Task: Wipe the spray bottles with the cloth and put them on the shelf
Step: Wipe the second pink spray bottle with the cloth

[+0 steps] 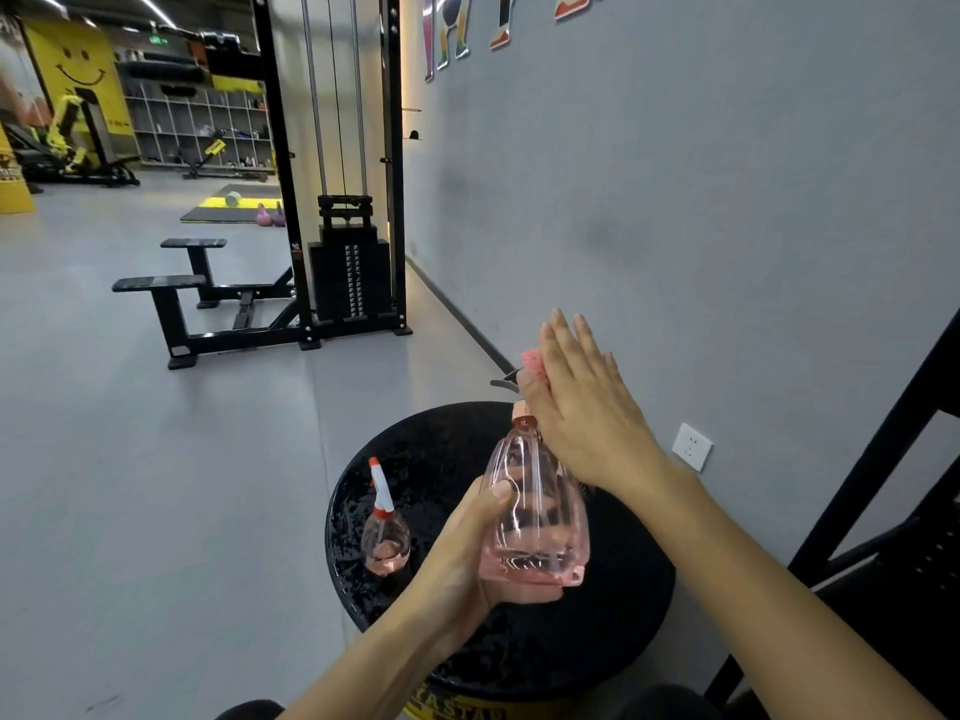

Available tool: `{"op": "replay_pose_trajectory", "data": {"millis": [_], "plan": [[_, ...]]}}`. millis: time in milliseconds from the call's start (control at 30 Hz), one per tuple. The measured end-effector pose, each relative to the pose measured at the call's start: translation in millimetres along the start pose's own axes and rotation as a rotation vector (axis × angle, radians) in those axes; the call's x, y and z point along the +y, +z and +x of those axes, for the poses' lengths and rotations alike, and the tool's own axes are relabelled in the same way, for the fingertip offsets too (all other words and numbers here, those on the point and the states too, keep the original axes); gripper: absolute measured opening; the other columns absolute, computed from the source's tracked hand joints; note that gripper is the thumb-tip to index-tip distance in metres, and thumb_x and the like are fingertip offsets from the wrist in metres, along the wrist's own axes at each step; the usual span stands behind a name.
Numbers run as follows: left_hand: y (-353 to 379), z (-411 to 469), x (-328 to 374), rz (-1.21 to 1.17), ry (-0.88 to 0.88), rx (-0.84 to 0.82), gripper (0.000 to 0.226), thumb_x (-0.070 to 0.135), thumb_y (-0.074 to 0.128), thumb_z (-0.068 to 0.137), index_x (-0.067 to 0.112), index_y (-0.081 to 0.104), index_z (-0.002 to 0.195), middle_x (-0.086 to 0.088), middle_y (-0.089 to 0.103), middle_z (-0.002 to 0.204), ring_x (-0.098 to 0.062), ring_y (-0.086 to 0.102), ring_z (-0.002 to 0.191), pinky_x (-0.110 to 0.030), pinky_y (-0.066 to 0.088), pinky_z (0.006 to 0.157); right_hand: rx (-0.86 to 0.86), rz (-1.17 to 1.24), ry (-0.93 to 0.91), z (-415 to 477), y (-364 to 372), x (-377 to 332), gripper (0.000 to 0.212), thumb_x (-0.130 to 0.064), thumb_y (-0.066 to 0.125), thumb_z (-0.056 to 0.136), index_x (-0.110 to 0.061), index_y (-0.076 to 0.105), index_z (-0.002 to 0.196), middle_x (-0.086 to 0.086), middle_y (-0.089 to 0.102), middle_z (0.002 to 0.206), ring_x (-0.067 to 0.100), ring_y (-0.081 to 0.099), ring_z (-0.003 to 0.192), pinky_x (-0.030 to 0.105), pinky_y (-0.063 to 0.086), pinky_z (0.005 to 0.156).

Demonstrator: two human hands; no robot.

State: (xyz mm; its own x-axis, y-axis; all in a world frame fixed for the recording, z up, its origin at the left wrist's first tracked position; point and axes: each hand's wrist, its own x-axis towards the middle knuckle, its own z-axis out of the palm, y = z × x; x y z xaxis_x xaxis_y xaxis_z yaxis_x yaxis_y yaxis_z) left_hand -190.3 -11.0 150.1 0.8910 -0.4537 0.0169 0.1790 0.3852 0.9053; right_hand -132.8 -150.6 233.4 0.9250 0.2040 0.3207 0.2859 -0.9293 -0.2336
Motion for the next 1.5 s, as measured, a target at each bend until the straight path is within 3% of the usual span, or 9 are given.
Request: {"op": "replay_pose_trajectory", "data": {"millis": [167, 433, 633, 967, 1200, 1500], "plan": [[2, 1, -4, 0.010, -0.017, -0.012, 0.084, 0.070, 0.074, 0.061, 0.024, 0.054, 0.128, -0.015, 0.063, 0.128, -0.037, 0.066, 0.109, -0.048, 0.059, 0.076, 0.019, -0.025, 0.037, 14, -1, 3, 0.066, -0.051, 0.012, 0.100, -0.016, -0.005, 0.153, -0.002, -0.015, 0.162, 0.013, -0.023, 0.146, 0.037, -0.011, 0.118], [-8, 2, 5, 0.009, 0.012, 0.017, 0.077, 0.072, 0.073, 0.060, 0.029, 0.060, 0.122, -0.013, 0.067, 0.122, -0.035, 0.069, 0.103, -0.042, 0.060, 0.071, -0.116, 0.079, -0.121, -19, 8, -14, 0.063, -0.053, 0.009, 0.098, -0.027, -0.014, 0.150, -0.011, -0.023, 0.158, 0.003, -0.028, 0.142, 0.034, -0.014, 0.119], [-1, 0, -1, 0.046, -0.001, -0.008, 0.072, 0.072, 0.074, 0.057, 0.036, 0.060, 0.118, -0.007, 0.067, 0.123, -0.035, 0.067, 0.107, -0.048, 0.059, 0.074, -0.021, -0.018, -0.037, 11, -3, 0, 0.062, -0.048, 0.011, 0.101, -0.018, -0.008, 0.153, -0.003, -0.019, 0.160, 0.009, -0.024, 0.144, 0.035, -0.013, 0.118], [-1, -1, 3, 0.057, -0.005, -0.018, 0.079, 0.074, 0.070, 0.061, 0.035, 0.053, 0.127, -0.008, 0.066, 0.124, -0.035, 0.068, 0.106, -0.043, 0.061, 0.070, -0.107, 0.021, -0.138, -7, 3, -15, 0.066, -0.052, 0.014, 0.100, -0.018, -0.005, 0.154, -0.005, -0.015, 0.161, 0.007, -0.024, 0.145, 0.036, -0.011, 0.120], [2, 0, 3, 0.065, -0.012, -0.034, 0.082, 0.072, 0.070, 0.063, 0.029, 0.049, 0.130, -0.010, 0.066, 0.124, -0.037, 0.066, 0.108, -0.041, 0.060, 0.069, -0.037, -0.072, -0.084, 21, -8, -10, 0.063, -0.048, 0.013, 0.102, -0.015, 0.002, 0.155, -0.002, -0.008, 0.163, 0.011, -0.018, 0.147, 0.042, -0.009, 0.121], [-8, -1, 0, -0.006, -0.006, -0.030, 0.059, 0.065, 0.062, 0.073, 0.034, 0.060, 0.123, -0.011, 0.068, 0.121, -0.035, 0.069, 0.102, -0.038, 0.060, 0.063, -0.157, -0.050, -0.225, -8, 10, -18, 0.065, -0.054, 0.016, 0.100, -0.022, 0.004, 0.155, -0.008, -0.010, 0.162, 0.006, -0.021, 0.145, 0.039, -0.012, 0.120]]}}
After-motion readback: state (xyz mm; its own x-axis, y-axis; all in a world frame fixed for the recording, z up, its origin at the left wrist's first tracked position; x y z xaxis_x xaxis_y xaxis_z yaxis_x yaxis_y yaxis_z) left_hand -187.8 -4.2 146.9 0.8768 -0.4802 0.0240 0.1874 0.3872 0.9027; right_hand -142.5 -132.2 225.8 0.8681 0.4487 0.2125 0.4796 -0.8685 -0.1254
